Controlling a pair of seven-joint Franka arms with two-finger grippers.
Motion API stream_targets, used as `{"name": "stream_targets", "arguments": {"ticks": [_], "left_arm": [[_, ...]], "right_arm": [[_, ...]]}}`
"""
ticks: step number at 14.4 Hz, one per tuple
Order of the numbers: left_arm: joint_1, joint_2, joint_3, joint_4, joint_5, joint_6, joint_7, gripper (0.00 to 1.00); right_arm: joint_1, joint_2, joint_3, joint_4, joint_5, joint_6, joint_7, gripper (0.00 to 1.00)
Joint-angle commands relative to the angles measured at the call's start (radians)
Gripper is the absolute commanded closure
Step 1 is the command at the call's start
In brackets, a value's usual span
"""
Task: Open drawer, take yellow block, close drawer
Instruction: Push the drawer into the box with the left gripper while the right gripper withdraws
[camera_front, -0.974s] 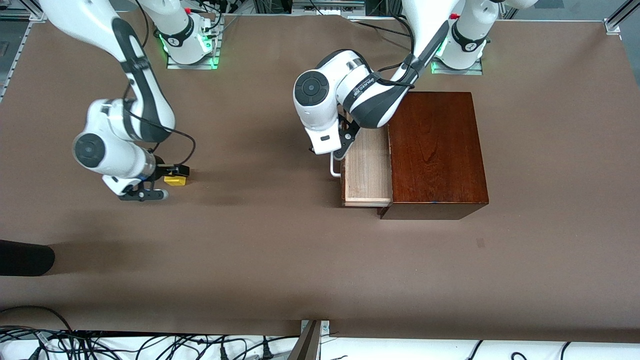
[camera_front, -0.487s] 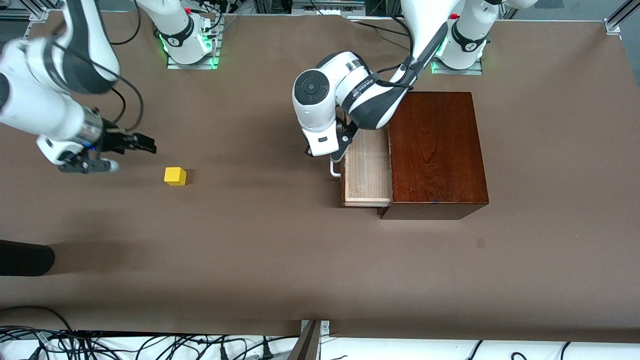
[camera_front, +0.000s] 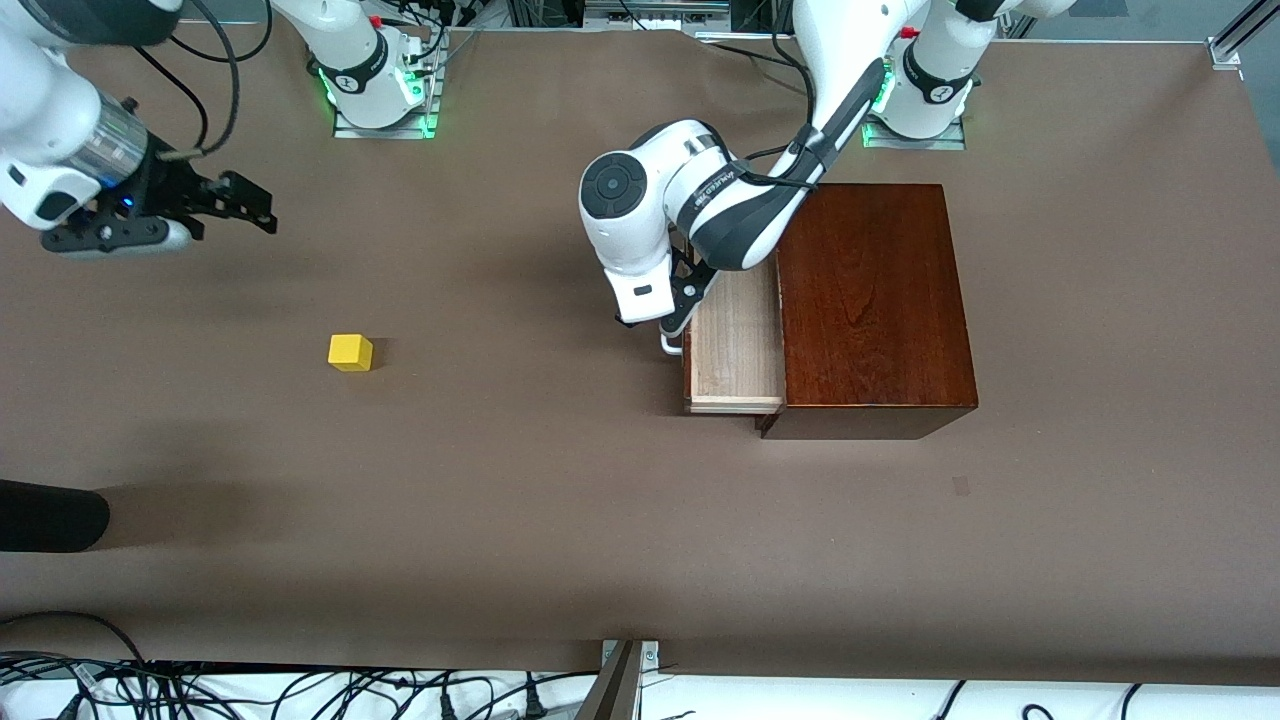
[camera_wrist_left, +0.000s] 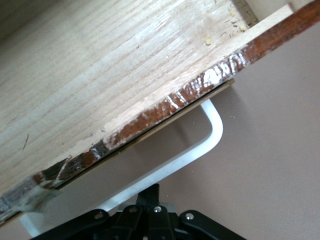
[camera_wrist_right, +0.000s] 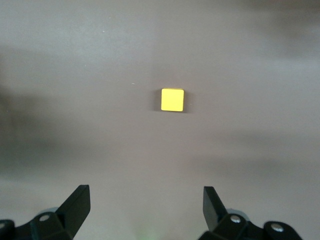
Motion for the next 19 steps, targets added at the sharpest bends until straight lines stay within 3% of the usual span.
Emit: {"name": "stream_targets", "arguments": {"ticks": [1, 3, 5, 10, 15, 19], "left_arm": [[0.005, -0.001, 0.013, 0.022, 0.058, -0.031, 0.021, 1.0], [0.018, -0.011, 0.013, 0.019, 0.058, -0.054, 0.057, 1.0], [0.018, -0.035, 0.014, -0.017, 0.066, -0.067, 0.088, 1.0], [0.061, -0.116, 0.014, -0.149, 0.076, -0.067, 0.203, 1.0], [0.122, -0.179, 0.013, -0.243, 0.076, -0.059, 0.303, 1.0], [0.147, -0.196, 0.013, -0.266, 0.076, -0.059, 0.341, 1.0]], "right_arm": [[-0.027, -0.001, 0.011, 0.068, -0.017, -0.065, 0.003, 0.0], [0.02, 0.004, -0.023, 0.071, -0.025, -0.064, 0.006, 0.0], [0.103, 0.015, -0.109, 0.106, -0.052, -0.058, 0.006, 0.0], [0.108, 0.133, -0.115, 0.284, -0.051, -0.075, 0.002, 0.0], [0.105, 0.189, -0.117, 0.284, -0.039, -0.063, 0.009, 0.0], [0.099, 0.214, -0.118, 0.286, -0.036, -0.058, 0.011, 0.0]]}}
